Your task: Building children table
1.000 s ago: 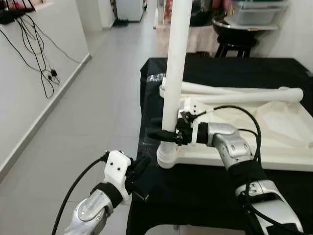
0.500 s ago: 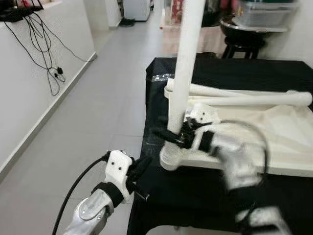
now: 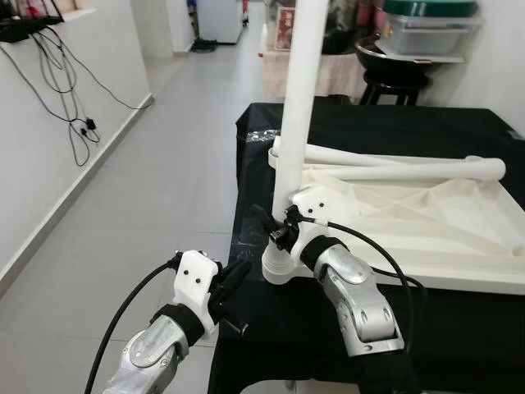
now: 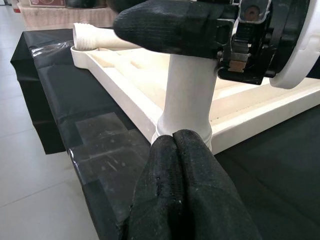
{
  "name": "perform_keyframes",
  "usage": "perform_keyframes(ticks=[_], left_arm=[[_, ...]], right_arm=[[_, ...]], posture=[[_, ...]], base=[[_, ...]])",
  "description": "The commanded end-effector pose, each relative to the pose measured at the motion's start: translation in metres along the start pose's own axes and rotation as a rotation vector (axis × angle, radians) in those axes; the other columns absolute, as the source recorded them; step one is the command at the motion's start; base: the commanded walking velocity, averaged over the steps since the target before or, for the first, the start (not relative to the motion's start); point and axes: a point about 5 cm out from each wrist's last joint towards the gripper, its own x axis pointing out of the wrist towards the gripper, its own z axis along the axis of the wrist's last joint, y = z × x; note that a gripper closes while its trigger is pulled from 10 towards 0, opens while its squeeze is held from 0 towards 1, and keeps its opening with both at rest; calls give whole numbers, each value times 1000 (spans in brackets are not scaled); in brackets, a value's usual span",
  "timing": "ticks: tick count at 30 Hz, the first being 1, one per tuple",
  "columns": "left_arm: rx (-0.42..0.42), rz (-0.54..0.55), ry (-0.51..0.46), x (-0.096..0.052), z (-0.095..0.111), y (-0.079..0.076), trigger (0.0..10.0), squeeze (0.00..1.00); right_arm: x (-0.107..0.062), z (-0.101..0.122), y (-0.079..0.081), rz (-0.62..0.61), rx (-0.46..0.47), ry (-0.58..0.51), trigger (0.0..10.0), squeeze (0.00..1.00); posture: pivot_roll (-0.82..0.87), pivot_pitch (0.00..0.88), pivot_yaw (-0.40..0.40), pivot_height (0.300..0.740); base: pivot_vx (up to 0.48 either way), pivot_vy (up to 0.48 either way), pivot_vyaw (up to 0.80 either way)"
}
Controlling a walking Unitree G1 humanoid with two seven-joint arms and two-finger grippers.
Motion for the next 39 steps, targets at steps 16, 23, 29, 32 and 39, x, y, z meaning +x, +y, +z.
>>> perform_keyframes(ticks=[16, 23, 29, 32, 39], left_arm=[[-8, 9, 13, 1, -4, 2, 10000, 0], [-7, 8, 17, 2, -5, 1, 10000, 0], [14, 16, 21, 1, -6, -2, 10000, 0], [33, 34, 22, -1, -6, -2, 10000, 0], [61, 45, 29, -3, -4, -2, 10000, 0]], right_arm=[[-4, 27, -40, 659, -71, 8, 10000, 0], [10, 24, -50, 686, -61, 71, 10000, 0], [11, 13, -51, 716, -22, 123, 0, 0], [5, 5, -56, 716, 2, 140, 0, 0], [-11, -17, -70, 628, 15, 149, 0, 0]], posture=[[32, 54, -18, 740], [40, 52, -18, 740], [52, 54, -19, 740], [49, 55, -15, 740], [30, 69, -3, 740]], base=[[0, 0, 0], [0, 0, 0], [0, 0, 0], [0, 0, 0], [0, 0, 0]])
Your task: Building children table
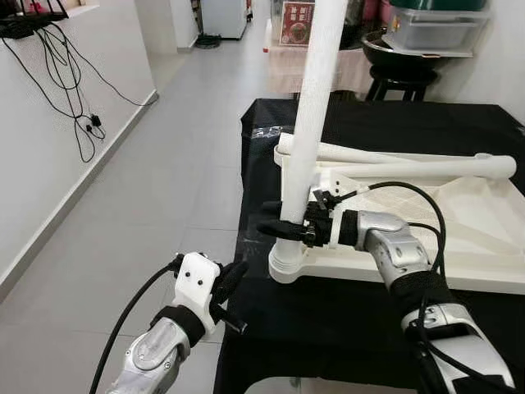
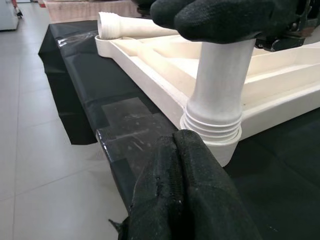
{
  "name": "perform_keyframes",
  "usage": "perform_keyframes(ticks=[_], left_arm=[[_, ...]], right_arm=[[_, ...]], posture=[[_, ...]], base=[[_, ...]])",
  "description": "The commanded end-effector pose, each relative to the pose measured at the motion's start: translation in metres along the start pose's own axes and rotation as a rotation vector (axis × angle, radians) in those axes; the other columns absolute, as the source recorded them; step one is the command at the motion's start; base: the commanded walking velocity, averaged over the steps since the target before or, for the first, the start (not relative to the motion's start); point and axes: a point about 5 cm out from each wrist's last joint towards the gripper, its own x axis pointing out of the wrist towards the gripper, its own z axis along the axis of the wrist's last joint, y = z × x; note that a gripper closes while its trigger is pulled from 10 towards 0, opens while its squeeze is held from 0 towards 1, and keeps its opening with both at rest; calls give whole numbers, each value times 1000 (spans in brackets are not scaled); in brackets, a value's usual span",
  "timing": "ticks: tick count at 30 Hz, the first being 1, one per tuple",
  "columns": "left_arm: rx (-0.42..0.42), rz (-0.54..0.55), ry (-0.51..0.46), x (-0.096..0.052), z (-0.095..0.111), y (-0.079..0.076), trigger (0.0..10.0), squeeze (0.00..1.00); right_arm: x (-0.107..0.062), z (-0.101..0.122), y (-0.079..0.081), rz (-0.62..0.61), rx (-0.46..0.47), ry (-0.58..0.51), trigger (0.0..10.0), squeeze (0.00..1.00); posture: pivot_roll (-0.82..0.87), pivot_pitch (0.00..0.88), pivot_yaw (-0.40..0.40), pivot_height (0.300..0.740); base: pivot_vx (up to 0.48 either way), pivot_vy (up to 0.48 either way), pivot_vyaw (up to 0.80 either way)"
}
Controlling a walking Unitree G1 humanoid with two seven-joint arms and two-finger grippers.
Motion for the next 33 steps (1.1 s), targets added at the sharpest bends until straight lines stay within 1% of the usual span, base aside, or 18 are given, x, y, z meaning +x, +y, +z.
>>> perform_keyframes(ticks=[1, 4, 5, 7, 8, 9, 11, 15, 16, 18, 19, 20, 26, 27, 28, 29, 30, 33], left_arm=[[27, 0, 9, -5, 1, -2, 10000, 0], [35, 0, 10, -9, 2, -2, 10000, 0], [35, 0, 10, -9, 2, -2, 10000, 0], [36, 1, 13, -11, 2, 1, 10000, 0], [36, 1, 13, -11, 2, 1, 10000, 0], [30, -4, 13, -10, 2, 2, 10000, 0], [21, -8, 14, -10, 1, 4, 10000, 0], [11, -23, 21, -8, 0, 5, 10000, 0], [9, -28, 24, -7, -1, 6, 10000, 0], [9, -28, 24, -7, -1, 6, 10000, 0], [7, -30, 24, -6, -1, 6, 10000, 0], [4, -29, 24, -6, -2, 6, 10000, 0], [-1, -24, 23, -4, -2, 5, 10000, 0], [-3, -25, 23, -4, -3, 4, 10000, 0], [-3, -25, 23, -4, -3, 4, 10000, 0], [-5, -26, 22, -3, -3, 4, 10000, 0], [-5, -26, 22, -3, -3, 4, 10000, 0], [-9, -31, 21, -3, -4, 3, 10000, 0]], right_arm=[[-15, -35, 7, -104, 79, 62, 0, 0], [-19, -49, 11, -405, 31, 164, 0, 0], [-19, -49, 11, -405, 31, 164, 0, 0], [-23, -55, 23, -933, 219, 143, 0, 0], [-23, -55, 23, -933, 219, 143, 0, 0], [-22, -55, 39, -962, 172, 174, 0, 0], [-16, -54, 49, -923, 106, 202, 0, 0], [-2, -50, 52, -830, 10, 228, 0, 0], [2, -50, 48, -831, 13, 232, 4157, 0], [2, -50, 48, -831, 13, 232, 4157, 0], [5, -49, 45, -810, 37, 211, 10000, 0], [8, -45, 41, -787, 60, 167, 10000, 1000], [17, -22, 38, -657, 91, 11, 10000, 1000], [18, -9, 39, -542, 65, -36, 10000, 0], [18, -9, 39, -542, 65, -36, 10000, 0], [17, 0, 39, -418, 36, -59, 10000, 0], [17, 0, 39, -418, 36, -59, 10000, 0], [11, 1, 38, -208, -58, 2, 10000, 0]], posture=[[23, 75, 0, 740], [24, 76, 0, 740], [24, 76, 0, 740], [17, 87, 9, 740], [17, 87, 9, 740], [14, 89, 13, 740], [4, 79, 24, 740], [16, 71, 28, 740], [16, 67, 27, 740], [16, 67, 27, 740], [18, 66, 29, 740], [17, 59, 26, 740], [24, 52, 19, 740], [29, 46, 15, 740], [29, 46, 15, 740], [29, 44, 14, 740], [29, 44, 14, 740], [33, 39, 7, 740]], base=[[0, 0, 0], [0, 0, 0], [0, 0, 0], [0, 0, 0], [0, 0, 0], [0, 0, 0], [0, 0, 0], [0, 0, 0], [0, 0, 0], [0, 0, 0], [0, 0, 0], [0, 0, 0], [0, 0, 0], [0, 0, 0], [0, 0, 0], [0, 0, 0], [0, 0, 0], [0, 0, 0]])
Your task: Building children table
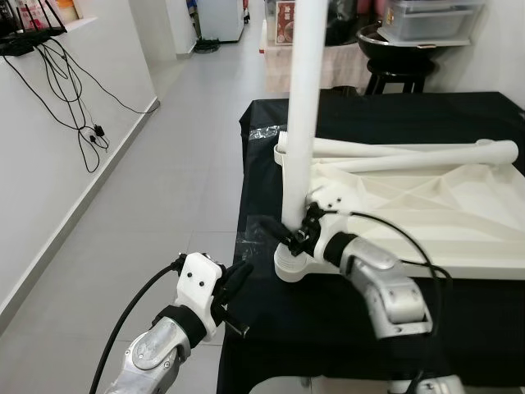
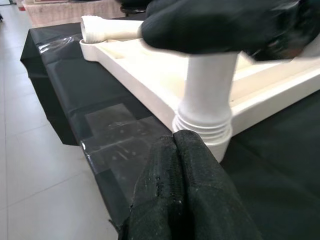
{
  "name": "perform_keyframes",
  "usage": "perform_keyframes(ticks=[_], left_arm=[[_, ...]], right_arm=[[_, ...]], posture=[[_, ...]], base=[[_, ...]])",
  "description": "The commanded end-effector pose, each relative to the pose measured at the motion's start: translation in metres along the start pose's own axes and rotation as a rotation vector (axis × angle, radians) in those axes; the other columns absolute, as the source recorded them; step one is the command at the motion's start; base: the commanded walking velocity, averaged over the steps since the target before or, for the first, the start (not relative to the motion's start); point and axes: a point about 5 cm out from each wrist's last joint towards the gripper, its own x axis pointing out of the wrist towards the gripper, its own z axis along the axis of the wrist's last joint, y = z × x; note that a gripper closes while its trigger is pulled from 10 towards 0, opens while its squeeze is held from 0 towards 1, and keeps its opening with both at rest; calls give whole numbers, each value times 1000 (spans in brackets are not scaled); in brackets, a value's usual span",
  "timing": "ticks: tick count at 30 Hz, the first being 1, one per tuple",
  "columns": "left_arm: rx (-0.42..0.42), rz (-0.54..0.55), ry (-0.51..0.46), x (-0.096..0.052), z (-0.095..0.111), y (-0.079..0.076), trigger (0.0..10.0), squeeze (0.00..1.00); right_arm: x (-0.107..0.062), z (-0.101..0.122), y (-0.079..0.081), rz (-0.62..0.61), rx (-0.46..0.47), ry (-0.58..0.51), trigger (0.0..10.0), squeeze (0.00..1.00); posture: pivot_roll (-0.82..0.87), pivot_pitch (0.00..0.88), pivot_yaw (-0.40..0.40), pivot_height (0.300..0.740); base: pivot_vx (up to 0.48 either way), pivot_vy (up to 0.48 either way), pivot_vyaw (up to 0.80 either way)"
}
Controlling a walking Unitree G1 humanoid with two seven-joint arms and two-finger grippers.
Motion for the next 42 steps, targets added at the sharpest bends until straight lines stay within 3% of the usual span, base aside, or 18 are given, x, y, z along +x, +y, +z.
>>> perform_keyframes(ticks=[1, 2, 3, 12, 13, 14, 15, 26, 29, 31, 33, 34, 35, 36, 37, 38, 42], left_arm=[[-13, 3, 22, -1, -5, 1, 10000, 0], [-13, 3, 22, -1, -5, 1, 10000, 0], [-15, 0, 21, -1, -6, 0, 10000, 0], [-20, 0, 21, 0, -6, 0, 10000, 0], [-22, -1, 21, 0, -6, -1, 10000, 0], [-22, -1, 21, 0, -6, -1, 10000, 0], [-23, -3, 21, 0, -6, -1, 10000, 0], [-31, -5, 18, 2, -6, -4, 10000, 0], [-33, -4, 15, 3, -6, -4, 10000, 0], [-34, -1, 13, 2, -5, -4, 10000, 0], [-33, 2, 12, 1, -5, -2, 10000, 0], [-33, 2, 12, 1, -5, -2, 10000, 0], [-33, 2, 11, 0, -4, -1, 10000, 0], [-34, 2, 10, 0, -3, 1, 10000, 0], [-34, 2, 10, 0, -3, 1, 10000, 0], [-36, 2, 10, 0, -3, 2, 10000, 0], [-42, -19, 14, 4, -4, 6, 10000, 0]], right_arm=[[1, -6, 4, 117, -16, 24, 10000, 0], [1, -6, 4, 117, -16, 24, 10000, 0], [-1, -11, -2, 219, -75, 87, 10000, 0], [7, -12, -20, 212, -53, 99, 10000, 0], [8, -14, -22, 202, -38, 99, 3490, 0], [8, -14, -22, 202, -38, 99, 3490, 0], [8, -18, -24, 210, -15, 100, 0, 0], [-2, -25, -34, 232, 27, 89, 0, 0], [-6, -27, -33, 156, 36, 67, 0, 0], [-7, -36, -28, 57, 52, 92, 0, 0], [-1, -46, -24, -325, 144, 47, 0, 0], [-1, -46, -24, -325, 144, 47, 0, 0], [-6, -60, -12, -513, 258, 58, 0, 0], [-9, -54, -4, -551, 146, 51, 0, 0], [-9, -54, -4, -551, 146, 51, 0, 0], [-9, -48, 3, -529, 47, 42, 0, 0], [0, -56, -1, -472, 27, 102, 0, 0]], posture=[[33, 39, 7, 740], [33, 39, 7, 740], [38, 38, 3, 740], [40, 37, 0, 740], [44, 39, -1, 740], [44, 39, -1, 740], [46, 40, -1, 740], [26, 48, -7, 740], [21, 52, -8, 740], [15, 57, -11, 740], [-3, 69, -14, 740], [-3, 69, -14, 740], [-6, 72, -14, 740], [-4, 79, -2, 740], [-4, 79, -2, 740], [-23, 78, 17, 740], [-29, 59, 6, 740]], base=[[0, 0, 0], [0, 0, 0], [0, 0, 0], [0, 0, 0], [0, 0, 0], [0, 0, 0], [0, 0, 0], [0, 0, 0], [0, 0, 0], [0, 0, 0], [0, 0, 0], [0, 0, 0], [0, 0, 0], [0, 0, 0], [0, 0, 0], [0, 0, 0], [0, 0, 0]])
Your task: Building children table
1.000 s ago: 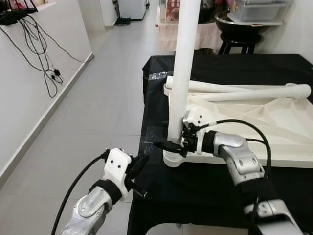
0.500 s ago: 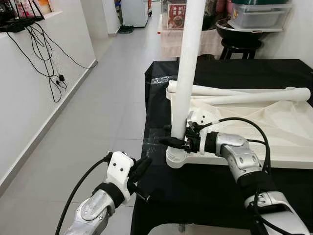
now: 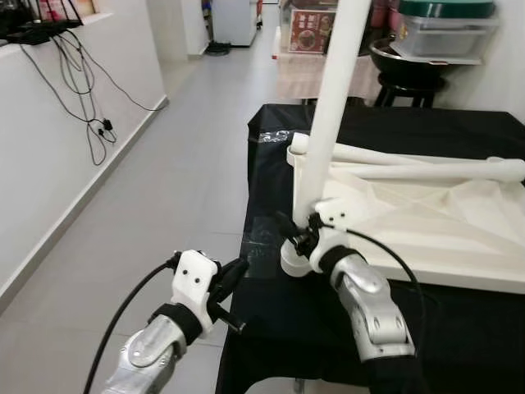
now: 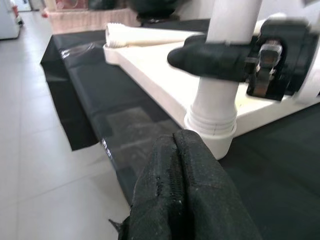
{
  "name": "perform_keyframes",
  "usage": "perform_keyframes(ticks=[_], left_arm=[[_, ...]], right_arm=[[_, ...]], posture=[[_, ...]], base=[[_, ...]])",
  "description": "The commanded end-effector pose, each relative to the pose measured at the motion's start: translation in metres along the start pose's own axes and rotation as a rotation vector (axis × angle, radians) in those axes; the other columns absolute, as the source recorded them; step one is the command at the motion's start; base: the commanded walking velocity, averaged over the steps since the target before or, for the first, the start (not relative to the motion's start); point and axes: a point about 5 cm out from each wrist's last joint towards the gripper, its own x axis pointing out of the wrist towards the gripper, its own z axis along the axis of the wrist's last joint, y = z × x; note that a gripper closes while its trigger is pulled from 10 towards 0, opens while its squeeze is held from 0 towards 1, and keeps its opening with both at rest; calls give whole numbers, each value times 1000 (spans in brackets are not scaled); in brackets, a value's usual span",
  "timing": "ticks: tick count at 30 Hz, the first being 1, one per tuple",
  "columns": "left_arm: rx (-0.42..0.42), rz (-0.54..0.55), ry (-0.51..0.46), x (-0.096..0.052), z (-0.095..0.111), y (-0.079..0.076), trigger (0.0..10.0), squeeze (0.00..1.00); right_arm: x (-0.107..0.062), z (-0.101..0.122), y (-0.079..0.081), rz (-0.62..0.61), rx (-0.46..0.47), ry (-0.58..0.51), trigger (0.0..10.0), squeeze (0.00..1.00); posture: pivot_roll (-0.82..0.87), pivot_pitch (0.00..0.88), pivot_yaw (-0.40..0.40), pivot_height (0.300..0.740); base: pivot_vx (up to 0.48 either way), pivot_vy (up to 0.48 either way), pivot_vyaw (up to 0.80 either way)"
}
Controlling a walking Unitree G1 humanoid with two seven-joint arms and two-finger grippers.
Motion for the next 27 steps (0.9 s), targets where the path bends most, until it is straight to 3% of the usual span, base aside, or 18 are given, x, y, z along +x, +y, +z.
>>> perform_keyframes(ticks=[1, 6, 7, 8, 9, 11, 12, 14, 15, 16, 18, 19, 21, 22, 23, 26, 27], left_arm=[[-13, -21, 35, 1, -6, 2, 10000, 0], [-11, 0, 25, 2, -6, 3, 10000, 0], [-12, 9, 22, 2, -6, 3, 10000, 0], [-12, 9, 22, 2, -6, 3, 10000, 0], [-12, 14, 20, 3, -6, 4, 10000, 0], [-13, 17, 19, 3, -6, 4, 10000, 0], [-15, 17, 19, 4, -6, 4, 10000, 0], [-15, 17, 19, 4, -6, 4, 10000, 0], [-16, 15, 20, 4, -6, 4, 10000, 0], [-18, 12, 21, 4, -6, 3, 10000, 0], [-18, 12, 21, 4, -6, 3, 10000, 0], [-19, 9, 22, 5, -7, 3, 10000, 0], [-19, 9, 22, 5, -7, 3, 10000, 0], [-19, 9, 23, 4, -7, 3, 10000, 0], [-19, 9, 24, 4, -7, 3, 10000, 0], [-19, 10, 25, 4, -7, 3, 10000, 0], [-18, 11, 25, 3, -7, 2, 10000, 0]], right_arm=[[1, -17, 0, 9, -35, 93, 0, 0], [2, -17, 3, 10, -65, 112, 0, 0], [1, -16, 0, -19, -51, 116, 7804, 0], [1, -16, 0, -19, -51, 116, 7804, 0], [0, -15, 1, -39, -23, 121, 10000, 0], [0, -14, 2, -35, 13, 124, 10000, 0], [1, -12, 3, 1, 44, 121, 10000, 925], [1, -12, 3, 1, 44, 121, 10000, 925], [3, -8, 6, 77, 75, 110, 10000, 1000], [5, -3, 9, 188, 83, 88, 10000, 1000], [5, -3, 9, 188, 83, 88, 10000, 1000], [6, 10, 14, 446, 36, 42, 10000, 75], [6, 10, 14, 446, 36, 42, 10000, 75], [4, 14, 12, 548, -1, 36, 10000, 0], [3, 15, 7, 631, -28, 45, 10000, 0], [2, 16, 4, 674, -40, 54, 10000, 0], [5, 19, -4, 708, -53, 67, 10000, 0]], posture=[[-34, 56, 6, 740], [-38, 49, 7, 740], [-35, 45, 5, 740], [-35, 45, 5, 740], [-32, 44, 3, 740], [-28, 43, 3, 740], [-24, 40, 2, 740], [-24, 40, 2, 740], [-19, 39, 0, 740], [-11, 38, -2, 740], [-11, 38, -2, 740], [-11, 38, -2, 740], [-11, 38, -2, 740], [-2, 36, 1, 740], [14, 36, -5, 740], [17, 35, -6, 740], [22, 36, -7, 740]], base=[[0, 0, 0], [0, 0, 0], [0, 0, 0], [0, 0, 0], [0, 0, 0], [0, 0, 0], [0, 0, 0], [0, 0, 0], [0, 0, 0], [0, 0, 0], [0, 0, 0], [0, 0, 0], [0, 0, 0], [0, 0, 0], [0, 0, 0], [0, 0, 0], [0, 0, 0]])
